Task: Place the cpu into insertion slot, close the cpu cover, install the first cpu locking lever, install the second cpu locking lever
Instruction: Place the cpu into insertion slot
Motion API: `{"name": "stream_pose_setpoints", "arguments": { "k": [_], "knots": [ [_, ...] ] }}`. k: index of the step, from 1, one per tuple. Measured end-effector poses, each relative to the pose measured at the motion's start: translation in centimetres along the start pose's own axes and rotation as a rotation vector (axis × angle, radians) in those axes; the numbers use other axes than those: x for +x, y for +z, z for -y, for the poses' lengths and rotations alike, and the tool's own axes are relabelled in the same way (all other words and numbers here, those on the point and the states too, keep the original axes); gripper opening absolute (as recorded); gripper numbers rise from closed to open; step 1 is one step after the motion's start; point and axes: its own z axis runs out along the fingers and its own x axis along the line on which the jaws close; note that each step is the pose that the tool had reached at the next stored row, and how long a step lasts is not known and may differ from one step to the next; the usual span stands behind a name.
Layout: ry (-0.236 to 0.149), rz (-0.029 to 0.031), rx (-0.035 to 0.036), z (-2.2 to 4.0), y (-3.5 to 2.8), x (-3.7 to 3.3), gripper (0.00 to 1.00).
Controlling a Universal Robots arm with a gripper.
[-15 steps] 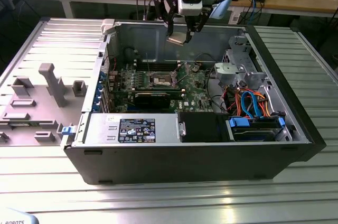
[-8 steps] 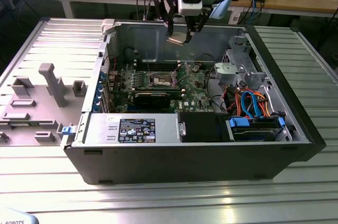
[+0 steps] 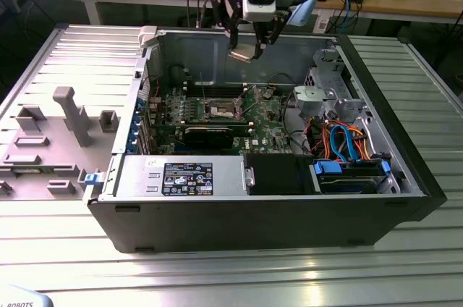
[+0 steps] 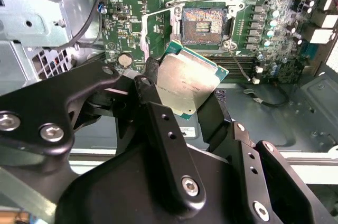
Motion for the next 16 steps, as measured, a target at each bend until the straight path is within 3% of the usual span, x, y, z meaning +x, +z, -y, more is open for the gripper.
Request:
{"name": "stream_pose_setpoints", "arguments": {
  "k": [4, 16],
  "knots": [
    [0.06, 0.0053, -0.001, 0.0, 0.03, -0.01, 0.54],
    [0.071, 0.0062, -0.0013, 0.0, 0.03, 0.0, 0.54]
  ]
}}
